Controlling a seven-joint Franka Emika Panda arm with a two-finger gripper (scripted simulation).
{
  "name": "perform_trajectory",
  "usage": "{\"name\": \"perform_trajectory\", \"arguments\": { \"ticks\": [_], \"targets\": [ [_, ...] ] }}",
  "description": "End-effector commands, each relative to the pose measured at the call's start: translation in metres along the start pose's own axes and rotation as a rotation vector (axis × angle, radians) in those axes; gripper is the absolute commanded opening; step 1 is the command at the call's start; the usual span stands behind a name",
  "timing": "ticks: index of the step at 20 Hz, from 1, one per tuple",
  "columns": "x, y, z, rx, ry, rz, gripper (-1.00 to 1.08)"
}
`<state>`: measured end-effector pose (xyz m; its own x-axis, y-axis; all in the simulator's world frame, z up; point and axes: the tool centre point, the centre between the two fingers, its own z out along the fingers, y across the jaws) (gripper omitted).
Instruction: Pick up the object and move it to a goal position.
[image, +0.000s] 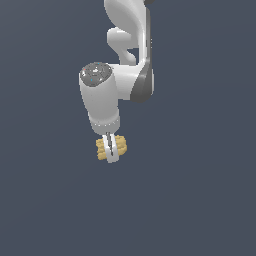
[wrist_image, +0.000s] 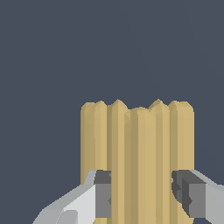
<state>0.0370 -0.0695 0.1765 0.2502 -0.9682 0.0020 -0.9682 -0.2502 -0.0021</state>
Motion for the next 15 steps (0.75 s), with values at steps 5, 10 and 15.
{"name": "perform_trajectory", "arguments": {
  "ticks": [5,10,15],
  "targets": [
    [0.011,-0.016,-0.019,-0.002,-0.001,-0.001,-1.00],
    [0.015,-0.022,-0.025,-0.002,-0.002,-0.001,-1.00],
    [0.015,-0.023,-0.025,-0.002,-0.002,-0.001,-1.00]
  ]
}}
